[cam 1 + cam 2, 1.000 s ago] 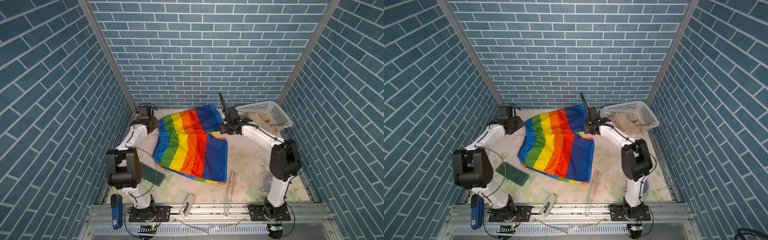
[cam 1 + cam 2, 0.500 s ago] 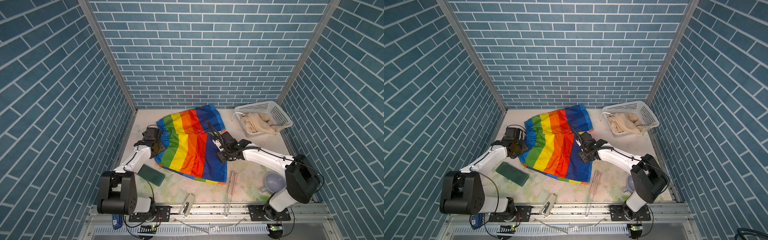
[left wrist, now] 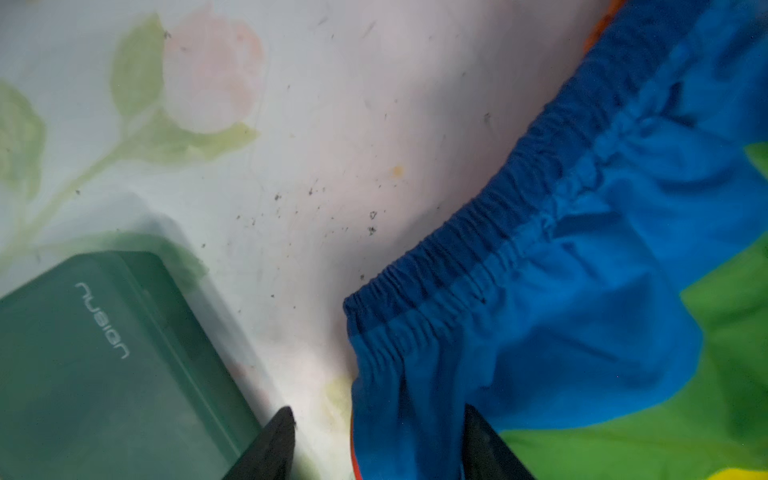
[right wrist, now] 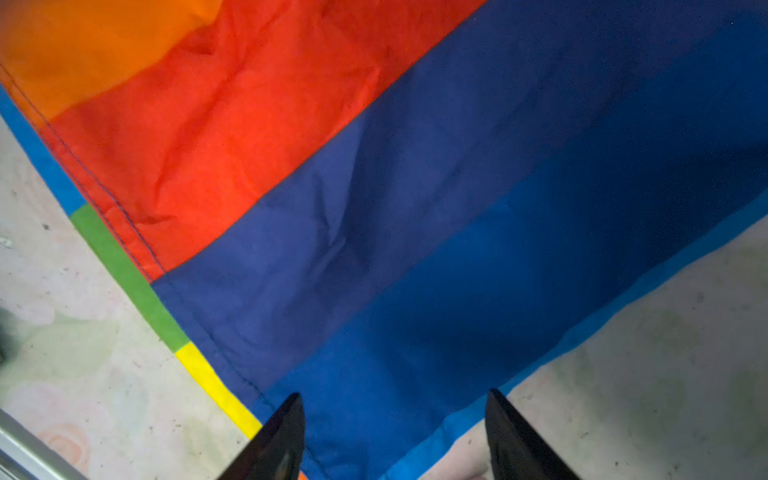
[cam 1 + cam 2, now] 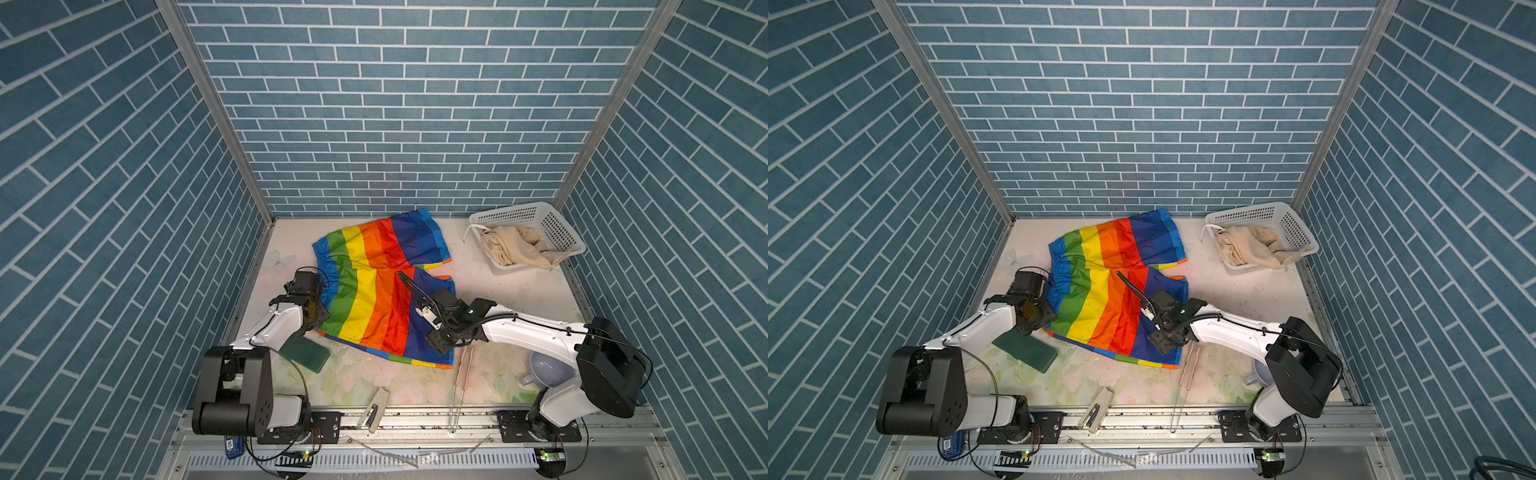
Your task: Fold and stack the shorts
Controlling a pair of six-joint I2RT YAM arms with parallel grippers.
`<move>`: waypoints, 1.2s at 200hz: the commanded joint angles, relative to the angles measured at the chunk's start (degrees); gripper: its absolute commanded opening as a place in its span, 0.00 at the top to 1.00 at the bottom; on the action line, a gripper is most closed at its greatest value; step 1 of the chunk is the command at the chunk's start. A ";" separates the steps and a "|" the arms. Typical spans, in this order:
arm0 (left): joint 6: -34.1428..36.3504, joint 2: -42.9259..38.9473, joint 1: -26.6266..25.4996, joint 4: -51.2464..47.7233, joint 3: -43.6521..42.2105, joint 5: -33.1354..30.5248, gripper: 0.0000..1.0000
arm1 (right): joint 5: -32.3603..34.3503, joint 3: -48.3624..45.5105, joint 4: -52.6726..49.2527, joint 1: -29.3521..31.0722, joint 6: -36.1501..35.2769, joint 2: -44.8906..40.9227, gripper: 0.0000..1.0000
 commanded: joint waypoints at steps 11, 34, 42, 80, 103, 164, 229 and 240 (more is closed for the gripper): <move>-0.39 2.20 -0.14 1.63 -0.65 0.19 0.33 | 0.87 -1.47 -1.75 1.00 0.80 -0.55 0.30; -0.07 2.83 -0.07 2.28 -2.21 0.30 0.34 | 0.19 -1.46 -2.22 2.20 0.80 0.31 0.30; 0.07 3.00 -0.05 2.39 -2.34 0.18 0.35 | 0.07 -1.46 -2.33 2.65 0.80 0.50 0.29; 0.02 3.64 -0.06 3.59 -3.31 0.07 0.46 | -1.38 -1.22 -4.16 5.17 0.27 1.08 0.29; -0.14 3.64 0.04 4.39 -3.56 0.20 0.58 | -1.79 -1.32 -5.44 6.26 1.07 1.70 0.30; 0.36 4.08 0.29 4.22 -3.07 0.34 0.86 | -4.55 -3.56 -4.67 9.07 5.40 2.02 0.31; 0.82 3.85 1.17 4.08 -2.72 1.07 0.87 | -4.00 -2.89 -3.52 10.86 6.83 6.40 0.48; 1.15 3.79 1.35 3.89 -2.66 1.52 0.88 | -2.78 -2.48 -3.61 10.84 7.33 7.55 0.60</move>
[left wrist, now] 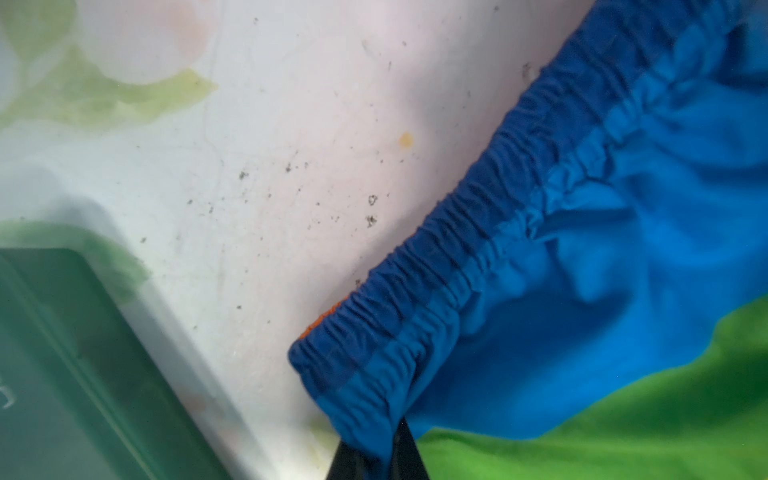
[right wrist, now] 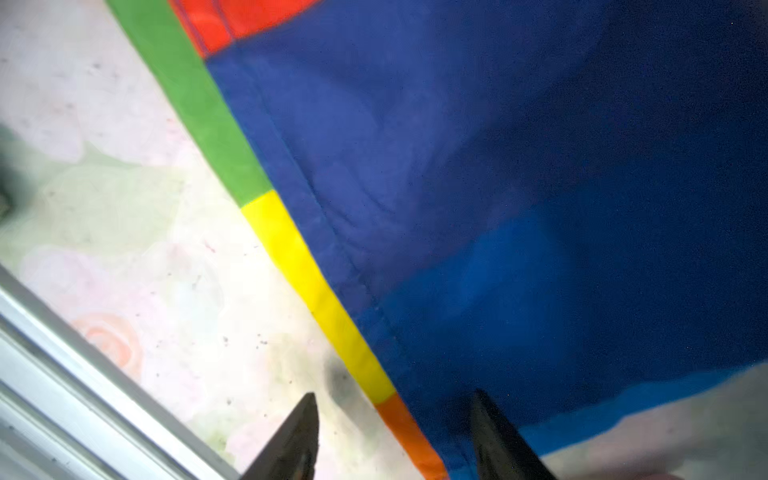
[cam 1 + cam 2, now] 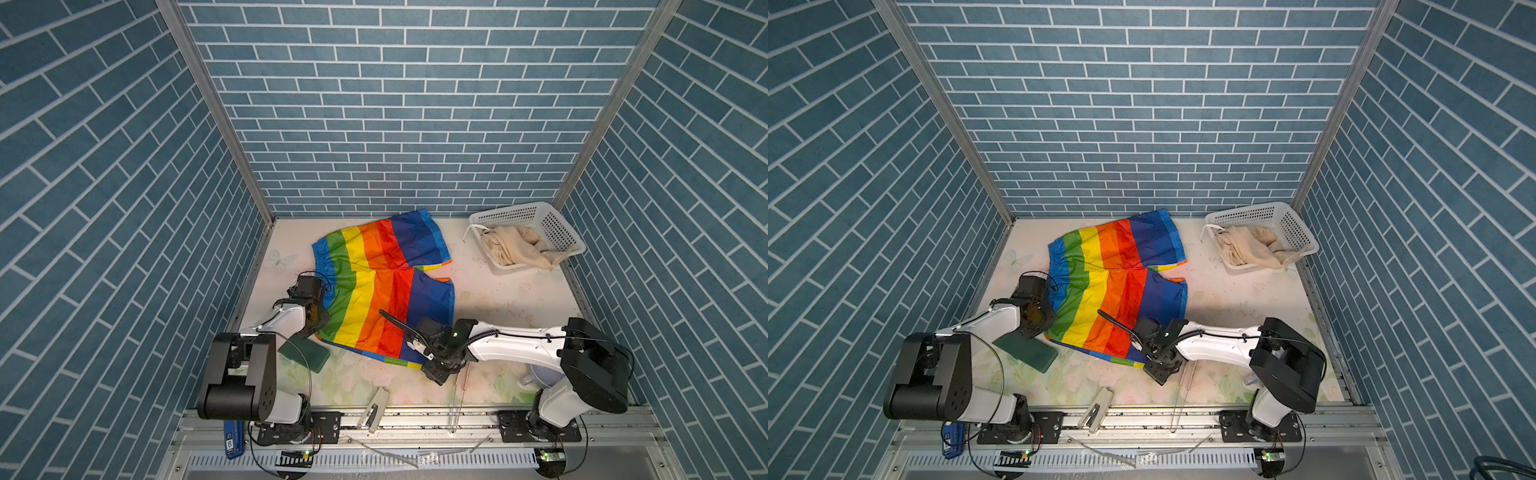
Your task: Fold and stack the shorts
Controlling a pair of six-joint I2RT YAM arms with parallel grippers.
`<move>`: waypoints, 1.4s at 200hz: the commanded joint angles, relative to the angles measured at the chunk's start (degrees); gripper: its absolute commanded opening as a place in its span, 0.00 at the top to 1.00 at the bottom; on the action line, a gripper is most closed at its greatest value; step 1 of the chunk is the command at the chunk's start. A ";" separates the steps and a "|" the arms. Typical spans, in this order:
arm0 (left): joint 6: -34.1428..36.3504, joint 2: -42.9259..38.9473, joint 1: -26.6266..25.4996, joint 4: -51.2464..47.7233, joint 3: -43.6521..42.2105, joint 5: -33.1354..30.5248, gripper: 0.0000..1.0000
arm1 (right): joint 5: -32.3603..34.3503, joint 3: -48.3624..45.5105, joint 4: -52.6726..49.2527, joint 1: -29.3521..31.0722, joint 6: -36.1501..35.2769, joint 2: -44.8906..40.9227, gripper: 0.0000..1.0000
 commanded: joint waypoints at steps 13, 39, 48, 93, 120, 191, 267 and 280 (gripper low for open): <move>1.13 0.17 0.87 -1.73 -0.23 0.06 0.88 | 3.55 0.43 -0.70 0.09 3.40 3.45 0.75; 1.26 -1.49 1.13 -3.09 0.40 1.35 0.89 | 10.01 0.17 -0.58 0.09 5.51 2.10 1.00; 1.34 -2.59 1.11 -4.11 0.87 2.00 0.90 | 13.28 0.17 -0.80 0.01 6.37 0.43 1.00; 1.47 -11.19 1.05 -11.13 3.50 2.96 1.00 | 31.68 0.14 -1.58 -1.00 9.91 -14.85 1.00; 1.51 -16.53 0.94 -15.31 4.76 3.77 1.00 | 41.05 2.64 -2.71 -1.17 11.10 -21.81 1.00; 0.18 -30.45 -0.62 -27.59 6.06 5.49 1.00 | 43.51 2.95 -6.68 -0.46 19.55 -33.78 1.00; -0.55 -34.32 -0.98 -31.80 10.55 5.82 1.00 | 50.74 5.79 -1.68 0.11 15.27 -36.29 1.00; -0.38 -32.55 -0.94 -30.52 12.17 5.32 1.00 | 49.88 7.88 2.89 -2.94 10.87 -34.34 1.00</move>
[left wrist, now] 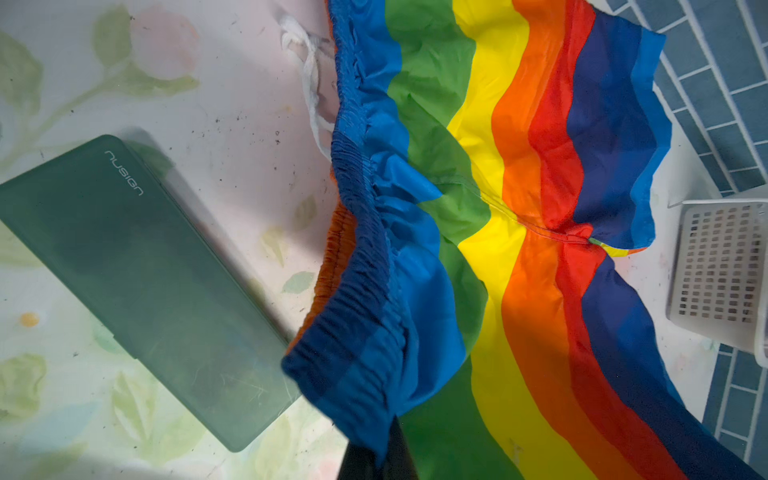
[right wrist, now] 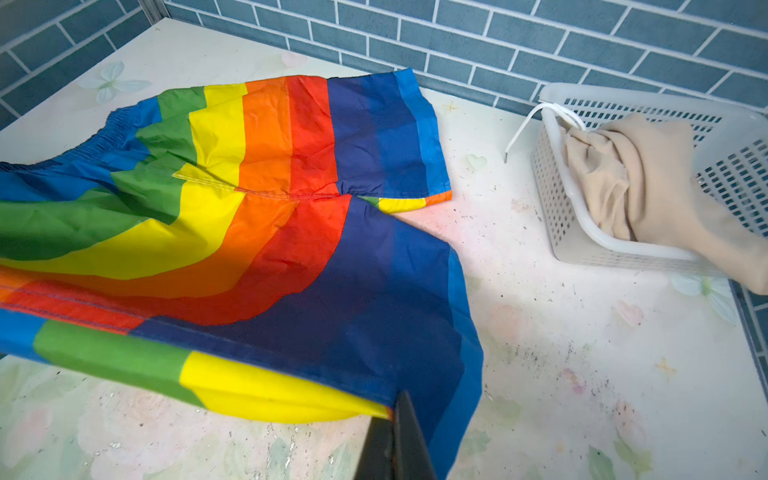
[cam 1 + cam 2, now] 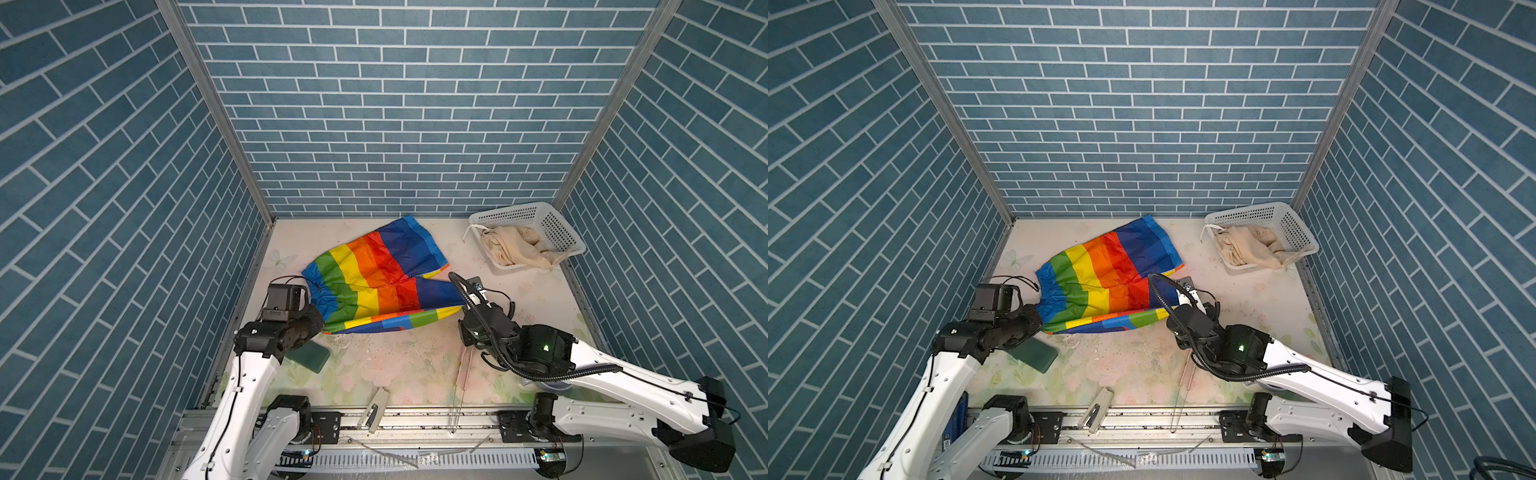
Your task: Fold and stack the shorts
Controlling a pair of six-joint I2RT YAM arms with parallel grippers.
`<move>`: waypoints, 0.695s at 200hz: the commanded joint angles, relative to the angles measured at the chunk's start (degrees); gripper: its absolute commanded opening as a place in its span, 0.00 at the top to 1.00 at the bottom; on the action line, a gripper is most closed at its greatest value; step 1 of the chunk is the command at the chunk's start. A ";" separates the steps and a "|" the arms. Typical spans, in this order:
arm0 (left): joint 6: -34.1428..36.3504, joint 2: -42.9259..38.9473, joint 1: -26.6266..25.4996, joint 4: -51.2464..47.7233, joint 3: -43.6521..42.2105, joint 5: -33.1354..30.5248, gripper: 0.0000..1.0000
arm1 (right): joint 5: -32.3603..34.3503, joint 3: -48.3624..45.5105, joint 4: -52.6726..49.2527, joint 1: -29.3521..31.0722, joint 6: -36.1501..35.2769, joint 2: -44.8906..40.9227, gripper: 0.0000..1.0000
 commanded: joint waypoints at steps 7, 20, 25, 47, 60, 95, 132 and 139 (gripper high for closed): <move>0.94 3.21 0.76 -0.90 3.73 -7.36 1.00 | 7.21 6.64 5.70 -6.75 -7.00 2.57 1.00; 0.91 5.86 0.76 0.86 5.44 -7.28 1.00 | 2.22 9.08 8.61 -11.88 -8.96 5.74 1.00; 0.86 6.82 0.76 1.52 6.04 -7.09 1.00 | 0.74 10.10 9.33 -13.85 -9.48 7.22 1.00; 0.86 11.05 0.84 4.08 8.06 -7.23 1.00 | -1.97 13.94 13.65 -19.46 -13.23 14.52 1.00; 0.70 13.31 1.30 5.37 8.78 -7.57 1.00 | -4.59 16.77 15.67 -22.09 -14.60 18.94 1.00; 0.72 18.92 5.01 9.06 10.93 -5.24 0.99 | -10.26 26.13 19.56 -28.57 -16.82 30.05 1.00; 0.26 24.82 8.47 12.13 13.48 -3.02 0.98 | -14.28 39.60 20.65 -32.15 -19.86 42.92 1.00; 0.18 26.01 8.73 12.68 13.92 -2.78 0.98 | -14.87 42.37 20.74 -32.55 -20.59 45.57 1.00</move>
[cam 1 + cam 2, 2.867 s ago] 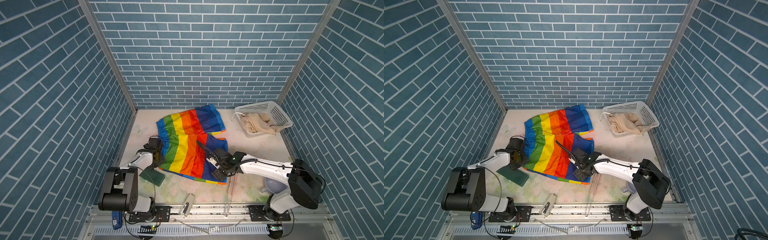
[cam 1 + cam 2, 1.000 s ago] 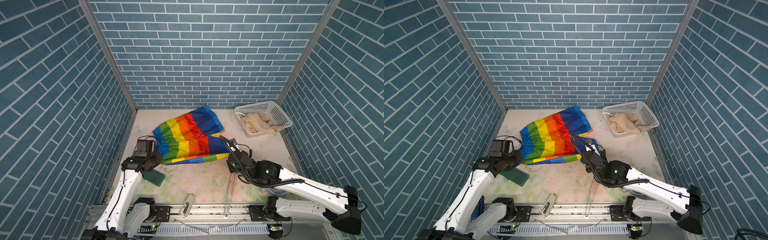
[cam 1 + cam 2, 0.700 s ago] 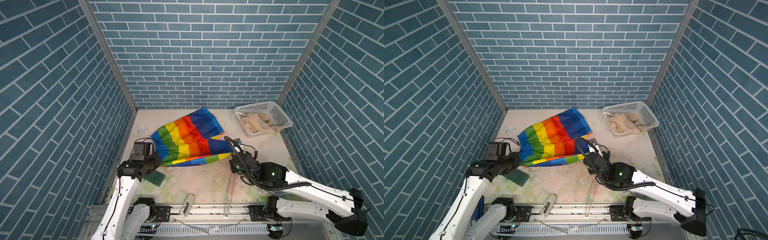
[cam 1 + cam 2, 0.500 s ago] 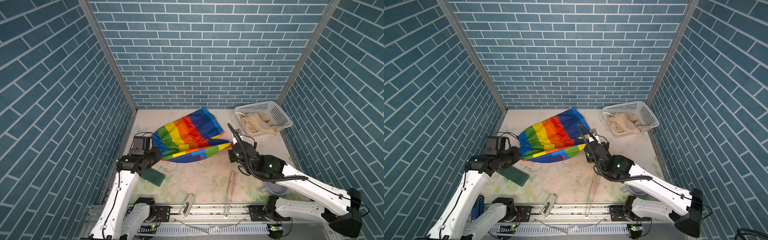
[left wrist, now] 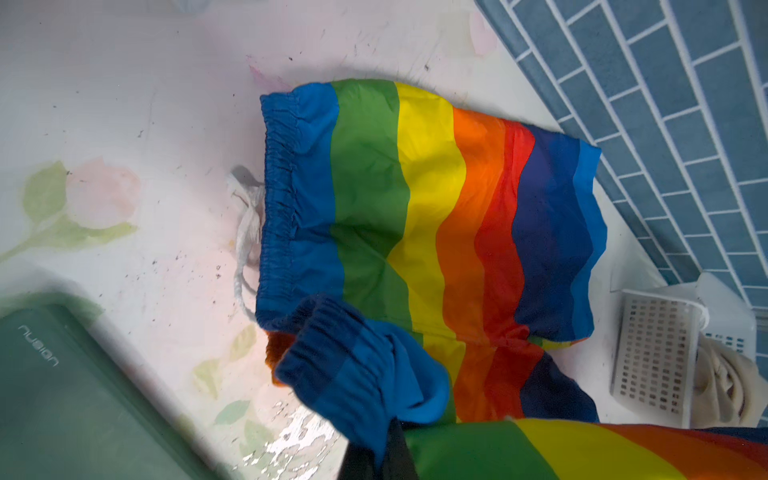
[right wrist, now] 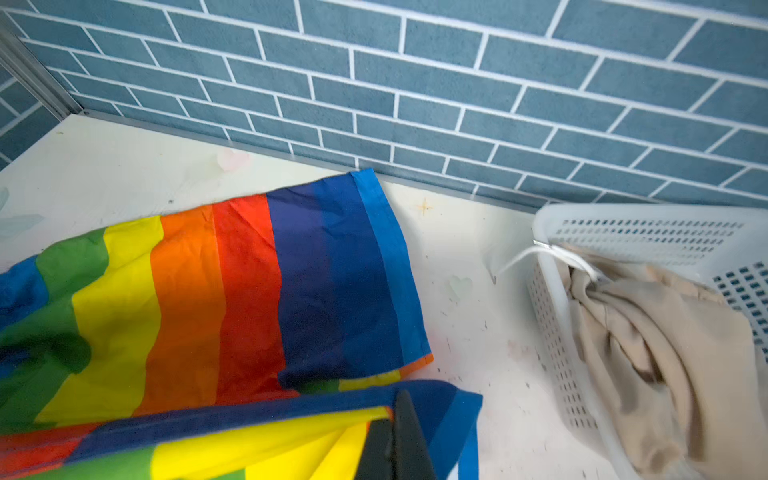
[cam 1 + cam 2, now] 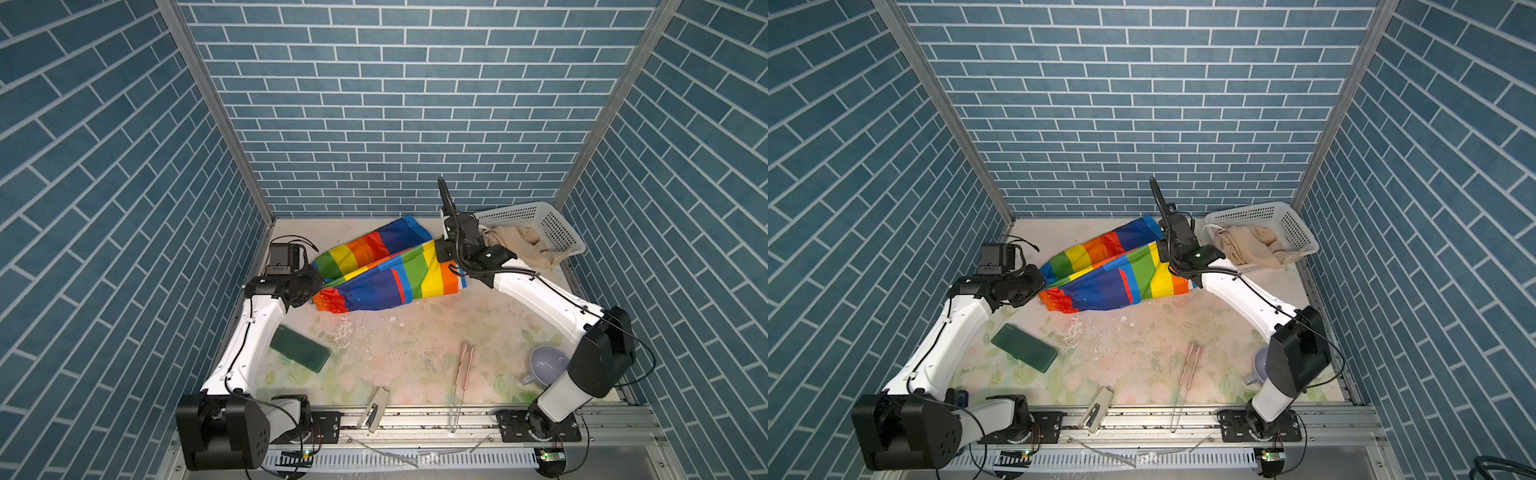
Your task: Fold and stack the shorts
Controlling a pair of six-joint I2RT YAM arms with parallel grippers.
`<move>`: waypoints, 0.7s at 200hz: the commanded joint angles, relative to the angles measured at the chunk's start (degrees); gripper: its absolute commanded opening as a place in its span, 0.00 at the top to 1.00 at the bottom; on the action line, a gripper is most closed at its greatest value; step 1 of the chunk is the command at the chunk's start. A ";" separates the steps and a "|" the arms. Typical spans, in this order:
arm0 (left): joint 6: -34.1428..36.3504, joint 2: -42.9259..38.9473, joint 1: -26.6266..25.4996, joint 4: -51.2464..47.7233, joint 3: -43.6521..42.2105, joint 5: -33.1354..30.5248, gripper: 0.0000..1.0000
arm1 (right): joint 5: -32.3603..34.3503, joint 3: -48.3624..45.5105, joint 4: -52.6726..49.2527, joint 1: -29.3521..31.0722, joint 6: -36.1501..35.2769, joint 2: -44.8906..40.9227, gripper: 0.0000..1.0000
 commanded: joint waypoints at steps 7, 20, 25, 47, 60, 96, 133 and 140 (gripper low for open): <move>0.44 3.97 3.46 -0.24 1.86 -5.38 0.98 | 3.56 12.40 3.17 -4.73 -4.16 8.17 1.00; 0.26 6.10 4.05 0.61 2.54 -5.08 0.98 | 2.37 17.44 3.73 -5.31 -5.15 13.23 1.00; 0.22 6.79 4.33 0.99 2.82 -5.03 0.98 | 2.08 19.43 3.81 -5.50 -5.31 15.19 1.00; 0.21 10.44 5.51 2.20 4.07 -4.92 0.98 | 0.38 27.95 4.77 -6.18 -6.41 23.73 1.00; 0.26 12.73 6.20 3.22 4.79 -4.94 0.98 | -0.95 31.66 7.17 -6.38 -7.71 28.14 1.00; -0.73 19.36 7.95 6.54 6.64 -3.61 0.99 | -1.60 42.43 12.76 -6.81 -9.78 41.01 1.00; -2.37 24.17 8.06 9.66 7.85 -3.54 0.98 | -1.12 52.33 17.90 -7.17 -11.22 50.77 1.00; -2.55 24.79 8.04 9.86 8.12 -3.86 0.99 | -1.01 53.79 18.71 -7.18 -11.33 52.23 1.00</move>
